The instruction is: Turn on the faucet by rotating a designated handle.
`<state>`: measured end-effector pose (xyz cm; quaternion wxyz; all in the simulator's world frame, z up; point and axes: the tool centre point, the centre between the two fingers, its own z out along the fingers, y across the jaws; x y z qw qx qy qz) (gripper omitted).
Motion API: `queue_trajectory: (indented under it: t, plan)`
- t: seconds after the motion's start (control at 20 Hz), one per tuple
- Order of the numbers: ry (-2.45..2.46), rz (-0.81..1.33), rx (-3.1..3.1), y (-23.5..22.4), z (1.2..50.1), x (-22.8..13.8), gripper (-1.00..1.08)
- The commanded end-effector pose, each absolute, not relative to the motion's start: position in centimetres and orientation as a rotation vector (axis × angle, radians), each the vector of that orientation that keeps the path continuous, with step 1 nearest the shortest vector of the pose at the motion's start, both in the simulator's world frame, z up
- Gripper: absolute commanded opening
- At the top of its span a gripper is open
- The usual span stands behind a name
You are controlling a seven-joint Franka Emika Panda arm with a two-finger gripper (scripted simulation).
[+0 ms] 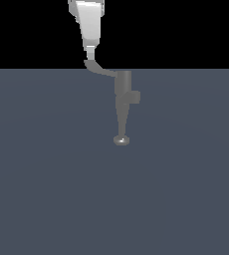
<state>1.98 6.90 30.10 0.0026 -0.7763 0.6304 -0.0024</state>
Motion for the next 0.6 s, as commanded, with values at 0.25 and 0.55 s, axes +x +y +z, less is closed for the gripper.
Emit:
queue_trajectory:
  t: [0.25, 0.55]
  plan:
    - [1.98, 0.0, -2.439, 6.4, 29.9, -0.3, -1.0]
    - [1.974, -0.007, -2.437, 6.4, 30.2, -1.0, -1.0]
